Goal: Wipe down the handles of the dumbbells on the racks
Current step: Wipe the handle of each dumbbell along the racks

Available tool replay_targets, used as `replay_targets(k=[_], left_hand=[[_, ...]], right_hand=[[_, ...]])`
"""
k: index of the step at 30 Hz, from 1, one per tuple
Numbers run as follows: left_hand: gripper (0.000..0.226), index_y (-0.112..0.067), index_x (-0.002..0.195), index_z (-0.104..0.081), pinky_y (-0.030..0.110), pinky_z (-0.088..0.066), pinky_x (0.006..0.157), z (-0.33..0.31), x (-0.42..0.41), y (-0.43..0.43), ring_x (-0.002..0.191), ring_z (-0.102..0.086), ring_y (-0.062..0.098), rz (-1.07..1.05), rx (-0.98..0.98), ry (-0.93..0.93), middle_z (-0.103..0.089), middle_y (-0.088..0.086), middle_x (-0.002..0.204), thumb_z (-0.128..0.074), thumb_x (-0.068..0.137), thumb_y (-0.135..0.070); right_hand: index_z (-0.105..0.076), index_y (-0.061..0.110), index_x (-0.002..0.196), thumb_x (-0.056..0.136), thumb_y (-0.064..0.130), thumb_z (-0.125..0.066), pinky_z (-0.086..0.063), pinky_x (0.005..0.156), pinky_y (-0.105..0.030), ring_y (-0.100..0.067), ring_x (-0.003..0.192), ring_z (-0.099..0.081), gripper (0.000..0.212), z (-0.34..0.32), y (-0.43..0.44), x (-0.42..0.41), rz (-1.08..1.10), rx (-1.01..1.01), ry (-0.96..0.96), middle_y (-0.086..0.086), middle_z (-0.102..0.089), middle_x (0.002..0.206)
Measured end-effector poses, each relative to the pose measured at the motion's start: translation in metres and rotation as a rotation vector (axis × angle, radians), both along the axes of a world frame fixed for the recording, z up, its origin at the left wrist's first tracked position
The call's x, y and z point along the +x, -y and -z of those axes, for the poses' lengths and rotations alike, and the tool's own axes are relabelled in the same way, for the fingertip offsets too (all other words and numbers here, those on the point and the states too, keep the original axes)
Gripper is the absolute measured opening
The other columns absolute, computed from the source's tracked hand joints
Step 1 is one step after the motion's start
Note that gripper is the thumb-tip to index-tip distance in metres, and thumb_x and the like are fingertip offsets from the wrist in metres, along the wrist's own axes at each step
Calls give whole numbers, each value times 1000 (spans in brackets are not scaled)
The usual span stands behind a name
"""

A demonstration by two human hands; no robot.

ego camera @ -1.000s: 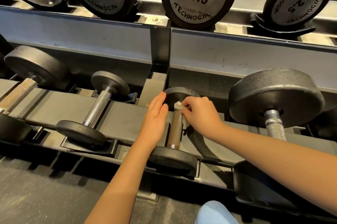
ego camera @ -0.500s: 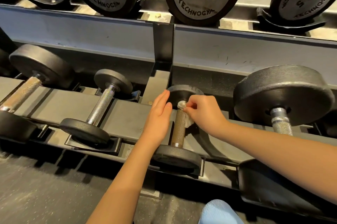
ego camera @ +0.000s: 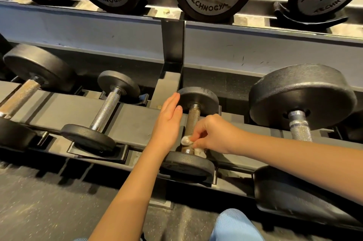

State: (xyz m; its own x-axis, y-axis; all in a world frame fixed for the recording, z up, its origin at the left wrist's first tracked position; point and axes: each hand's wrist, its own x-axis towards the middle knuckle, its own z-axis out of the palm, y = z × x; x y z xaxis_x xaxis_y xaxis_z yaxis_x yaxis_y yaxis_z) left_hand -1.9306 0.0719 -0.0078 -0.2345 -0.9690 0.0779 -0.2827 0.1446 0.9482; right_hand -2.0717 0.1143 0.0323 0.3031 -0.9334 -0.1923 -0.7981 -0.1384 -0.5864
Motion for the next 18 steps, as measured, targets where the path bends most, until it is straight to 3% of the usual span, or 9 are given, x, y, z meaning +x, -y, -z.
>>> replay_targets(k=[7, 10, 14, 18], left_hand=[[45, -22, 149, -26, 13, -16, 107, 0, 0, -1, 131, -21, -7, 4, -1, 13, -24, -8, 155, -31, 104, -20], [45, -23, 149, -25, 12, -15, 106, 0, 1, -1, 130, -20, -8, 12, 8, 19, -23, -9, 155, -30, 104, -20], [46, -25, 149, -24, -1, -17, 95, 0, 1, 0, 128, -21, -9, 17, 19, 11, -23, -10, 154, -31, 104, -21], [46, -25, 150, -24, 14, -16, 107, -2, 0, -2, 133, -21, -6, 20, 16, 9, -22, -10, 155, -31, 104, -22]], right_hand=[[-74, 13, 95, 83, 16, -71, -47, 78, -14, 0, 78, -58, 13, -2, 1, -2, -99, 68, -39, 9, -66, 89], [-74, 12, 90, 85, 15, -69, -49, 75, -16, -4, 77, -59, 8, 0, -1, 2, -29, -100, -64, 1, -69, 89], [-72, 11, 87, 89, 13, -63, -43, 75, -16, -5, 78, -53, 9, 1, 14, 0, 113, -370, -116, 0, -63, 86], [-71, 11, 94, 92, 13, -58, -49, 83, -26, -13, 85, -59, 13, 4, 29, -5, 224, -474, -166, -3, -63, 90]])
